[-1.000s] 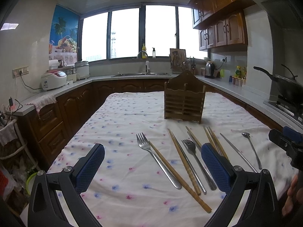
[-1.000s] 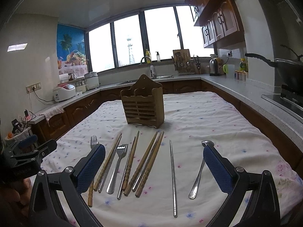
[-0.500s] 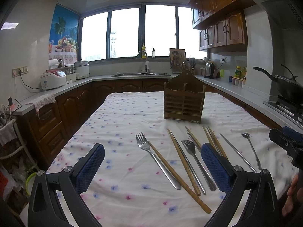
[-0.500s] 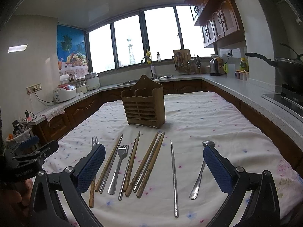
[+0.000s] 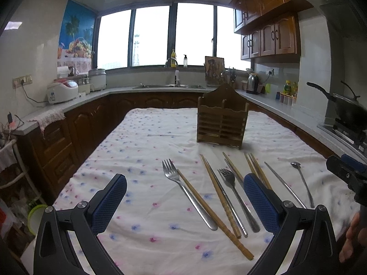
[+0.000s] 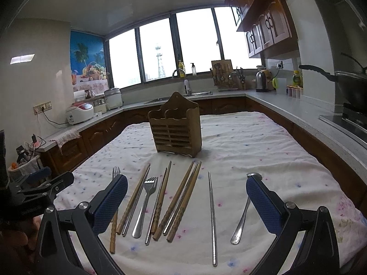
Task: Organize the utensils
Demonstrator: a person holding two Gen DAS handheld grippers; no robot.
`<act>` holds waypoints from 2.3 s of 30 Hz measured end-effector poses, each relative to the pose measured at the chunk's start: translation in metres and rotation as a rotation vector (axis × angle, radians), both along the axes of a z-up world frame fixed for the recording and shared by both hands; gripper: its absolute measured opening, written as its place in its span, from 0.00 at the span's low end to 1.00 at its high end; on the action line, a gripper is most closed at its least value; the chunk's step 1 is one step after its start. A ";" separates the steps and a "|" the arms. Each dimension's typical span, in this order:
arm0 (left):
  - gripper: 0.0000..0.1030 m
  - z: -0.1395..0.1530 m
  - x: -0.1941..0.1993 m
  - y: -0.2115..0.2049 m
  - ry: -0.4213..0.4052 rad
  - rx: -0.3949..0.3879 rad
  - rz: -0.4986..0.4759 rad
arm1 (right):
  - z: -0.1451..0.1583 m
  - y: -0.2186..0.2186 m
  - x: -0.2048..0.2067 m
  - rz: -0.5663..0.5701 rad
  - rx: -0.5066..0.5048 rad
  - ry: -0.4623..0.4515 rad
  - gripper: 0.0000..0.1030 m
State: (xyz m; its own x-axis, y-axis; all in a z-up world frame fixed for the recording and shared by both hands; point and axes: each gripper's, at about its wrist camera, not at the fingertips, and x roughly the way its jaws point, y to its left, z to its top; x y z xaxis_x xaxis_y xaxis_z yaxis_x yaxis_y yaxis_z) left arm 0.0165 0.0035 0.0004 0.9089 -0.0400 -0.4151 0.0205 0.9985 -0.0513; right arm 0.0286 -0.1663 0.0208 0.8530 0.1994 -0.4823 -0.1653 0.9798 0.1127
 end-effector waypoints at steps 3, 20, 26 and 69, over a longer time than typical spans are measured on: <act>0.99 0.004 0.009 0.003 0.020 -0.016 -0.008 | 0.001 -0.002 0.008 -0.004 0.001 0.025 1.00; 0.85 0.021 0.122 0.014 0.271 -0.058 -0.074 | -0.022 -0.020 0.099 0.005 0.080 0.277 0.64; 0.69 0.014 0.173 0.009 0.376 -0.086 -0.126 | -0.043 -0.011 0.143 0.027 0.110 0.389 0.37; 0.15 -0.053 0.300 -0.027 0.631 0.065 -0.219 | -0.112 0.006 0.232 0.066 0.024 0.625 0.14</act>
State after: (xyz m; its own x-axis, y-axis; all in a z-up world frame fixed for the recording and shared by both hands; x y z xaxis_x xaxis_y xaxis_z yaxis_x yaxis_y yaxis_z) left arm 0.3166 -0.0230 -0.0522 0.4647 -0.1529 -0.8722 0.2083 0.9762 -0.0601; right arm 0.2609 -0.1608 -0.0913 0.3966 0.2591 -0.8807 -0.1210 0.9657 0.2296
